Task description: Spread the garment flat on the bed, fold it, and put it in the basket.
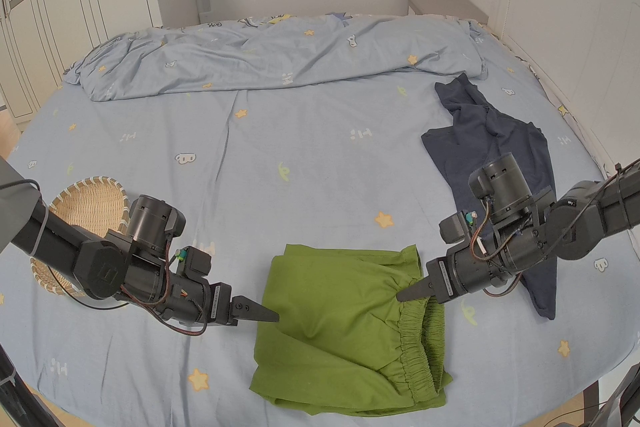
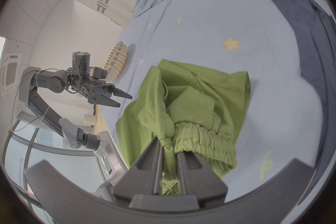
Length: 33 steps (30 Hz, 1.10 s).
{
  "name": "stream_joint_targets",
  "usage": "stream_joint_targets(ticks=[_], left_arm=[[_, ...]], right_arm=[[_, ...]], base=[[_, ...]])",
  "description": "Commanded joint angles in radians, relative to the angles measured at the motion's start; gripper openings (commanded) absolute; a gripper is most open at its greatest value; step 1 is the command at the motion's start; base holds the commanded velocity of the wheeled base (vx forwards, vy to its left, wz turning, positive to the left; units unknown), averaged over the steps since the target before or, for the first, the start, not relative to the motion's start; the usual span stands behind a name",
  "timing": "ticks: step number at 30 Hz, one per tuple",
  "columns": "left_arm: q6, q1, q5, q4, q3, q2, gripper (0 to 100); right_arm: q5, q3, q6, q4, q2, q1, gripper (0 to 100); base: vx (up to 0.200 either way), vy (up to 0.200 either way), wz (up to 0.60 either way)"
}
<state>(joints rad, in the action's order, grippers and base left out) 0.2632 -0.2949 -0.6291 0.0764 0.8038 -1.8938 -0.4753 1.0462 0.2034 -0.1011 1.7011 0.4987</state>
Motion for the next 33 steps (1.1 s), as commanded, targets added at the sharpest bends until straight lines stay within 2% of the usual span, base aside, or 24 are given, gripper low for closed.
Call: stream_joint_targets(ticks=[1,8,13,26,27,33], left_arm=[[0.001,0.000,0.000,0.000,0.000,-0.008,100],[-0.002,-0.001,0.000,0.002,0.002,-0.021,100],[-0.002,-0.001,0.000,0.002,0.002,-0.022,100],[-0.001,-0.001,-0.009,0.003,0.003,-0.028,100],[-0.001,-0.001,-0.009,0.003,0.003,-0.027,100],[0.010,-0.004,-0.026,0.003,0.006,-0.027,100]], right_arm=[[0.001,0.057,-0.022,-0.026,-0.003,0.000,0],[0.004,0.097,-0.048,-0.088,-0.004,-0.006,0],[0.003,0.137,-0.079,-0.111,0.006,-0.048,0],[0.001,0.109,-0.107,-0.117,0.054,-0.065,0],[0.001,0.107,-0.105,-0.117,0.054,-0.063,100],[0.001,0.072,-0.102,-0.118,0.037,-0.060,100]], base=[[0.000,0.000,0.00],[0.000,0.000,0.00],[0.000,0.000,0.00],[0.000,0.000,0.00],[0.000,0.000,0.00],[0.000,0.000,0.00]])
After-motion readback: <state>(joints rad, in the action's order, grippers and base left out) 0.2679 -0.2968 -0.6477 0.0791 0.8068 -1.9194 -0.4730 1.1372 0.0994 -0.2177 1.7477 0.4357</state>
